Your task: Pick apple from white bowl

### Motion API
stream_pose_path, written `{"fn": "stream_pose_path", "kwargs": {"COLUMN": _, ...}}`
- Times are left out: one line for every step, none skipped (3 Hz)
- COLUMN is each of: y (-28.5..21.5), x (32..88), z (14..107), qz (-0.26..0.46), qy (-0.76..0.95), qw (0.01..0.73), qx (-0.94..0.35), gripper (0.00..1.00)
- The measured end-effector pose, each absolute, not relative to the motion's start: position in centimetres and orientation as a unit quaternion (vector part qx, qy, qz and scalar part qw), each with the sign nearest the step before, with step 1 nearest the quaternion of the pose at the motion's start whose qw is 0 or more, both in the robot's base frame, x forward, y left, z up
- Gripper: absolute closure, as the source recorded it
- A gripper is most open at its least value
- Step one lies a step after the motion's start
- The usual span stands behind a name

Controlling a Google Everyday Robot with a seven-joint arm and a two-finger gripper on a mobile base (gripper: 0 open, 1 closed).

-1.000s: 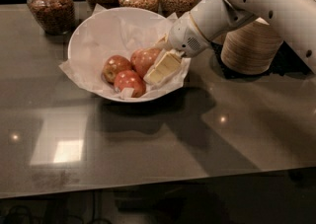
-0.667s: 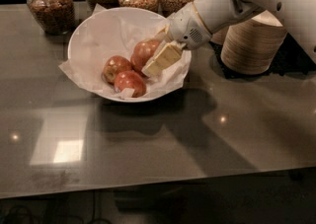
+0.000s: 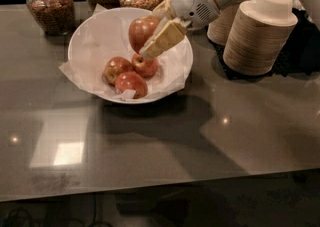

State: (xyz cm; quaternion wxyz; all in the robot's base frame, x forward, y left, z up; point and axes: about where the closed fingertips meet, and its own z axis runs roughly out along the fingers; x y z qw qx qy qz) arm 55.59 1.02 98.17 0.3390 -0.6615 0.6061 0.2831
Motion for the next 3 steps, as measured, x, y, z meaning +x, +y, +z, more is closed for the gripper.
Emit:
{"fn": "stream_pose_path", "kwargs": {"y": 1.3, "x": 54.6, "z": 100.7, "qz": 0.267, "qy": 0.58, "qw": 0.346, "qx": -0.687, "gripper": 1.0}}
{"fn": "stream_pose_path", "kwargs": {"y": 1.6, "x": 53.0, "z": 101.7, "qz": 0.253, "qy": 0.551, "qw": 0.344, "qx": -0.717, "gripper": 1.0}}
{"fn": "stream_pose_path", "kwargs": {"y": 1.6, "x": 53.0, "z": 101.7, "qz": 0.253, "qy": 0.551, "qw": 0.344, "qx": -0.717, "gripper": 1.0}}
